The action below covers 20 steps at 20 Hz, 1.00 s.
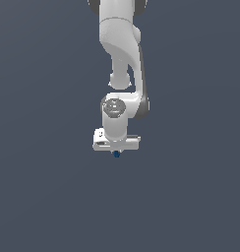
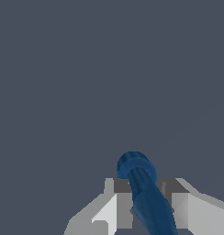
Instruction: Pick up the object and move it to a goal position.
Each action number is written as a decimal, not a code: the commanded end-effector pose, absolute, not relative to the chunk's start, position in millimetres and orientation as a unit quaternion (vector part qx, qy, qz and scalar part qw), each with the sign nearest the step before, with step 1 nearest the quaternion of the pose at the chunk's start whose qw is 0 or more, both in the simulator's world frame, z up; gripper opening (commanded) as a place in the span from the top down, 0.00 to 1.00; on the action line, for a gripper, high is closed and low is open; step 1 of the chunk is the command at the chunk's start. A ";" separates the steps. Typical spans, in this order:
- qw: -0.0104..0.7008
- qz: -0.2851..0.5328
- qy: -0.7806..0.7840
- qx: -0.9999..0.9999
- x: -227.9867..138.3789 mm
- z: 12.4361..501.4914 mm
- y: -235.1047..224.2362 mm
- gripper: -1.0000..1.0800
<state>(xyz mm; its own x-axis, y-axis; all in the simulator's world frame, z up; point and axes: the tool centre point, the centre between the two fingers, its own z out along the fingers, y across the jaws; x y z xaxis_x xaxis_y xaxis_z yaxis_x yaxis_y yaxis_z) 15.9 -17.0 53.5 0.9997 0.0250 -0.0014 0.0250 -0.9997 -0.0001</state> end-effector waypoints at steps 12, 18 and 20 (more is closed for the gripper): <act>0.000 0.000 -0.013 -1.000 -38.2 121.2 -13.4 1.00; 0.000 0.000 -0.013 -1.000 -69.6 161.2 -11.3 1.00; 0.000 0.000 -0.013 -1.000 -79.8 174.5 -10.6 1.00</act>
